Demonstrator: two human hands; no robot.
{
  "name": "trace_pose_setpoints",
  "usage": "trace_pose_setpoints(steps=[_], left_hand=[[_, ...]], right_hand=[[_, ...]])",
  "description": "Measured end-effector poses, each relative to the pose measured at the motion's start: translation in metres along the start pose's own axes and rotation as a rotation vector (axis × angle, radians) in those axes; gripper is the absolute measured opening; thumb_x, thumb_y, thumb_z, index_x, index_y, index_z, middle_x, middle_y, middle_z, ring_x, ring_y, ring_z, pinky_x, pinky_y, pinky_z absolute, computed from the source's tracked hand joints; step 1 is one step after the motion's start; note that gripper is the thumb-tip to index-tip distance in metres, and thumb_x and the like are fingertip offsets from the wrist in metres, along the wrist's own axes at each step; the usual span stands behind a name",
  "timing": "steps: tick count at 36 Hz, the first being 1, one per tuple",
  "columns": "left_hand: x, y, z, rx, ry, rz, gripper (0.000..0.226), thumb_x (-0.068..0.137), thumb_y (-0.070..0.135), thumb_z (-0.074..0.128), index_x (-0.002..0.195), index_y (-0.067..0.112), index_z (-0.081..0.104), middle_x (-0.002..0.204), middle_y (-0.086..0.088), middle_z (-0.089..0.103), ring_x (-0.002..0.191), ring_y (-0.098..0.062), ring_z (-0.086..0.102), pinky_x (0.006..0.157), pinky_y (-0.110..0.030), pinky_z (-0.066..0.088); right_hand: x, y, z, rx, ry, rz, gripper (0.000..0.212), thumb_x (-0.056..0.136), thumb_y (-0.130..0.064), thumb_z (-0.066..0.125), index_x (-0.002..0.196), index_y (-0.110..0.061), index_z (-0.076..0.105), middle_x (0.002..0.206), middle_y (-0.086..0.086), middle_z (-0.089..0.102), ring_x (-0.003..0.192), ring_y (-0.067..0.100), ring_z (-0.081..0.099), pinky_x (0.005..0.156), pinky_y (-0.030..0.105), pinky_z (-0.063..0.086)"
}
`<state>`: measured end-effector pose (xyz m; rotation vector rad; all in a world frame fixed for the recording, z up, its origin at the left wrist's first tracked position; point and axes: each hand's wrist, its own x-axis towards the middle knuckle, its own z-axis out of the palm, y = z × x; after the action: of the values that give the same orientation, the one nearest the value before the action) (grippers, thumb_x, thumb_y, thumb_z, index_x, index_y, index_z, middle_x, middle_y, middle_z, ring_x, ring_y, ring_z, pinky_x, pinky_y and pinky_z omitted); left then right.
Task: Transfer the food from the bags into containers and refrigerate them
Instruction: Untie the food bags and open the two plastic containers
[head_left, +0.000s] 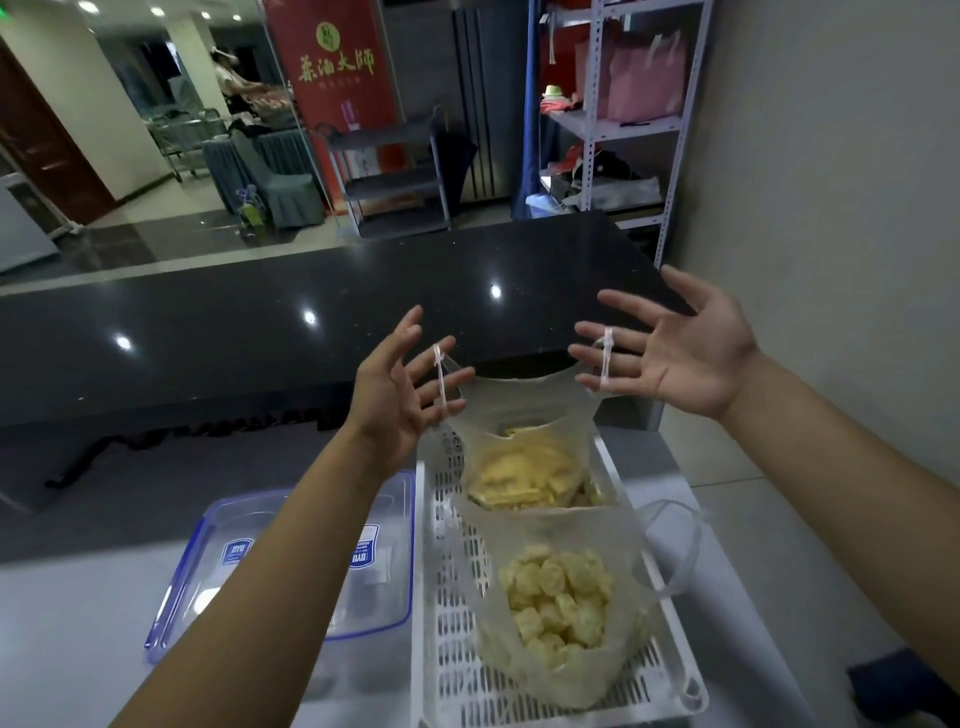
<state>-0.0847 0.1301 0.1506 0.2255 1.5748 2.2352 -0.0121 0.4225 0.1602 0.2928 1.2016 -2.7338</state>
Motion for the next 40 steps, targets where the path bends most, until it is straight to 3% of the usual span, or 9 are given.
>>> trace_pose_setpoints(steps=[10, 14, 18, 20, 22, 25, 29, 31, 40], left_hand=[[0.000, -0.004, -0.003, 0.037, -0.030, -0.054, 0.048, 0.096, 0.046, 0.051, 0.144, 0.039, 0.049, 0.142, -0.005, 0.054, 0.115, -0.034, 0.067, 0.090, -0.049, 0.057], [-0.007, 0.003, -0.004, 0.196, -0.052, -0.081, 0.046, 0.095, 0.051, 0.054, 0.140, 0.043, 0.049, 0.141, -0.004, 0.056, 0.115, -0.028, 0.066, 0.096, -0.046, 0.055], [-0.025, 0.012, -0.014, 0.356, -0.100, -0.095, 0.065, 0.089, 0.060, 0.059, 0.148, 0.043, 0.040, 0.153, -0.005, 0.044, 0.124, -0.024, 0.059, 0.101, -0.044, 0.051], [-0.040, 0.020, -0.020, 0.526, -0.114, -0.042, 0.077, 0.080, 0.069, 0.060, 0.149, 0.049, 0.033, 0.158, 0.000, 0.036, 0.129, -0.018, 0.051, 0.105, -0.041, 0.044], [-0.056, 0.027, -0.028, 0.679, -0.097, -0.003, 0.082, 0.072, 0.075, 0.060, 0.147, 0.056, 0.030, 0.160, 0.006, 0.033, 0.140, -0.015, 0.040, 0.112, -0.041, 0.034], [-0.082, 0.032, -0.047, 0.886, -0.050, 0.067, 0.079, 0.078, 0.072, 0.061, 0.147, 0.059, 0.025, 0.161, 0.015, 0.025, 0.141, -0.002, 0.027, 0.113, -0.035, 0.030], [-0.118, 0.027, -0.087, 1.246, 0.119, 0.099, 0.078, 0.089, 0.058, 0.062, 0.153, 0.050, 0.018, 0.165, 0.012, 0.014, 0.151, -0.010, 0.015, 0.122, -0.044, 0.020], [-0.135, 0.020, -0.109, 1.309, 0.202, 0.041, 0.080, 0.089, 0.055, 0.064, 0.155, 0.047, 0.019, 0.167, 0.007, 0.010, 0.153, -0.014, 0.009, 0.123, -0.046, 0.017], [-0.202, -0.027, -0.203, 1.123, 0.425, -0.161, 0.068, 0.090, 0.031, 0.072, 0.150, 0.025, 0.040, 0.152, -0.001, 0.044, 0.139, -0.024, 0.042, 0.114, -0.050, 0.037]], right_hand=[[-0.006, 0.002, -0.011, -0.045, 0.162, 0.003, 0.053, 0.092, -0.045, 0.054, 0.136, -0.015, 0.058, 0.137, 0.022, 0.059, 0.118, 0.049, 0.061, 0.100, 0.064, 0.046], [-0.016, -0.006, 0.007, -0.334, 0.206, 0.033, 0.049, 0.091, -0.048, 0.051, 0.129, -0.021, 0.065, 0.132, 0.013, 0.065, 0.116, 0.041, 0.064, 0.101, 0.058, 0.045], [-0.033, 0.000, 0.040, -0.730, 0.257, -0.039, 0.041, 0.090, -0.050, 0.054, 0.125, -0.033, 0.066, 0.141, 0.000, 0.054, 0.126, 0.030, 0.051, 0.105, 0.052, 0.041], [-0.044, 0.008, 0.060, -0.906, 0.235, -0.183, 0.038, 0.092, -0.046, 0.056, 0.127, -0.036, 0.064, 0.136, -0.010, 0.056, 0.127, 0.020, 0.050, 0.102, 0.044, 0.041], [-0.056, 0.018, 0.081, -1.057, 0.162, -0.344, 0.027, 0.093, -0.041, 0.060, 0.120, -0.039, 0.065, 0.117, -0.024, 0.061, 0.113, -0.008, 0.055, 0.087, 0.025, 0.041], [-0.074, 0.037, 0.113, -1.220, 0.021, -0.471, 0.037, 0.084, -0.054, 0.063, 0.121, -0.048, 0.063, 0.111, -0.034, 0.056, 0.094, -0.028, 0.047, 0.077, 0.014, 0.037], [-0.092, 0.078, 0.150, -1.254, -0.178, -0.465, 0.048, 0.078, -0.060, 0.061, 0.125, -0.051, 0.060, 0.132, -0.034, 0.051, 0.126, -0.011, 0.045, 0.103, 0.030, 0.039], [-0.095, 0.104, 0.166, -1.318, -0.202, -0.480, 0.052, 0.079, -0.060, 0.060, 0.129, -0.048, 0.059, 0.146, -0.027, 0.045, 0.135, -0.005, 0.040, 0.110, 0.028, 0.033], [-0.078, 0.221, 0.207, -1.549, -0.388, -0.516, 0.065, 0.085, -0.063, 0.048, 0.145, -0.041, 0.043, 0.163, -0.014, 0.023, 0.152, 0.008, 0.008, 0.121, 0.037, 0.013]])
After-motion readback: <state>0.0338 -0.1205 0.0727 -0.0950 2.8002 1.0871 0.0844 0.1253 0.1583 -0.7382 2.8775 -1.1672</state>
